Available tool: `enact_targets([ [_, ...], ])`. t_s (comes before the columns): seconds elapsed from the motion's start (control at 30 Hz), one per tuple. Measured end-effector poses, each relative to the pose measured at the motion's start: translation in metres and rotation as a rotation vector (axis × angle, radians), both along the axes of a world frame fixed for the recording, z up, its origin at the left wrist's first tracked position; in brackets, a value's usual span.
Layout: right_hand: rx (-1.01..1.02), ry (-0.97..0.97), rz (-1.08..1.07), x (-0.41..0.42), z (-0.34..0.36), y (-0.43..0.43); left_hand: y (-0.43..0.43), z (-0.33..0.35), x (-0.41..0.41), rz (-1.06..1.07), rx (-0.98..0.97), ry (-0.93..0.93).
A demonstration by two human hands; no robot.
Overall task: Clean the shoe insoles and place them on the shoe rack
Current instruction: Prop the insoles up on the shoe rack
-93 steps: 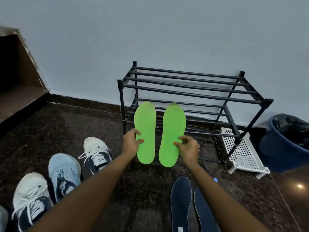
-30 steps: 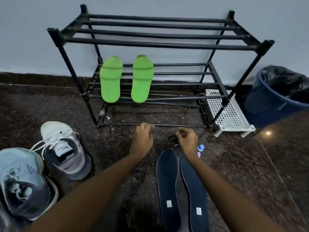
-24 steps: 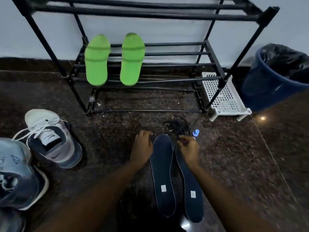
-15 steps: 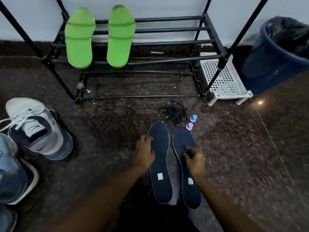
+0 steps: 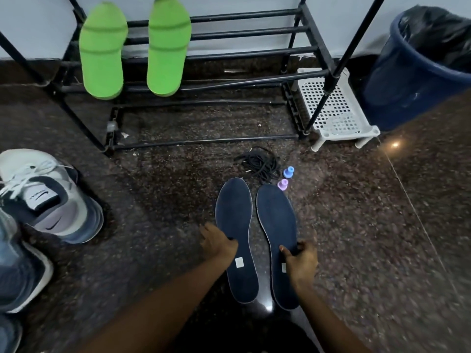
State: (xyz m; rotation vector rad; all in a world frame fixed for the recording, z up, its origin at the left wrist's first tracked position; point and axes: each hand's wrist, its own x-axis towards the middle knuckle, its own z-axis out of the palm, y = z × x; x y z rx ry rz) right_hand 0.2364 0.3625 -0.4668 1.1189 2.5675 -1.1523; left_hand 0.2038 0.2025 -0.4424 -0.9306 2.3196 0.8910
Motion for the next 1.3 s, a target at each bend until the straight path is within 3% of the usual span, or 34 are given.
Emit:
enact_targets([
  [0.37,-0.111,0.002,-0.021,-0.005,0.022,0.004,-0.01,0.003,-0.005,0.038,0.25,0.09],
  [1.0,-0.503,0.472,-0.104,-0.076,0.152,-0.011,-0.039,0.158,-0.077,-0.024,0.361,0.523],
  [1.3,-0.384,0.613,-0.008,-0.192,0.219,-0.017,-0.06,0.21,-0.171,0.113,0.396,0.717],
])
